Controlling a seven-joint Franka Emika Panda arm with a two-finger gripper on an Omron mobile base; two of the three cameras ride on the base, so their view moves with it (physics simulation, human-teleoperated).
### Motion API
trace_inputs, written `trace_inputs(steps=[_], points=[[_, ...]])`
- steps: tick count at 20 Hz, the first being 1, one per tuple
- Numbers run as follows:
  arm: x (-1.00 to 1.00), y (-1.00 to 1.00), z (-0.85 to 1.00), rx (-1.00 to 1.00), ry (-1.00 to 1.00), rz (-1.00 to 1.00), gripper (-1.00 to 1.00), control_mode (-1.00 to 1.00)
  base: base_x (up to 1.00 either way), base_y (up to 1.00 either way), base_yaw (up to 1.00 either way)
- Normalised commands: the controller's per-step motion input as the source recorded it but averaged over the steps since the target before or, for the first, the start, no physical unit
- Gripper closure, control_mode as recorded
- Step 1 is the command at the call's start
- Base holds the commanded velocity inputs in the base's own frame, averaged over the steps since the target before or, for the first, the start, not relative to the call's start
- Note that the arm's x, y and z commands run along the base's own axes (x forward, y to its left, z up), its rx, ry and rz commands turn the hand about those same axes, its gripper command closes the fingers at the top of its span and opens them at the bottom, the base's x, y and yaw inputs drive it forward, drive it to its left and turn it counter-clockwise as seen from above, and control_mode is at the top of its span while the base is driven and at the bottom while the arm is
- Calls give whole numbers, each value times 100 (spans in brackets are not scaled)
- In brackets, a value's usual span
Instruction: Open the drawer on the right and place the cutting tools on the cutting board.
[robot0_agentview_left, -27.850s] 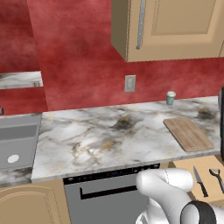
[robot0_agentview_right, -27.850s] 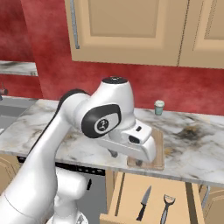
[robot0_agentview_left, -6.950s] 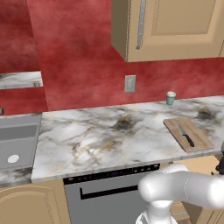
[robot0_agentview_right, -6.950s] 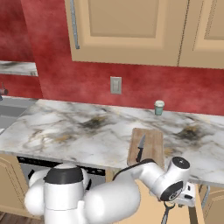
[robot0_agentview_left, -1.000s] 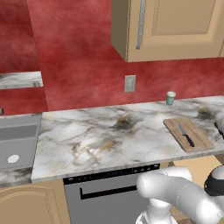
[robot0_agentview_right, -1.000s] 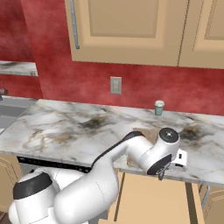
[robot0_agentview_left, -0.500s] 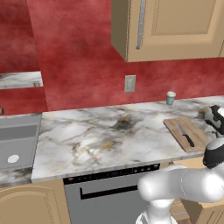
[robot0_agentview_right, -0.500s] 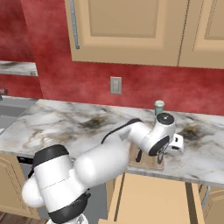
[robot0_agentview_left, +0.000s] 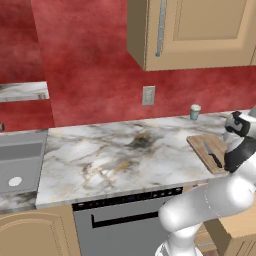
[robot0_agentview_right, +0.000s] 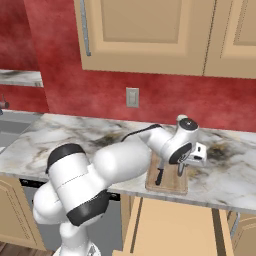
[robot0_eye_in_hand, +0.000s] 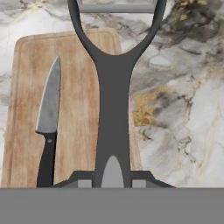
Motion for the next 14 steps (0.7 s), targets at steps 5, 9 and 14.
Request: trace_inputs(steps=[5,9,14], points=[[0,9,-5,5,1,10,100,-100,0,0,0],[0,13,-15,1,4,12,100,-100,0,0,0],[0,24,-32,0,5,8,100,-100,0,0,0]])
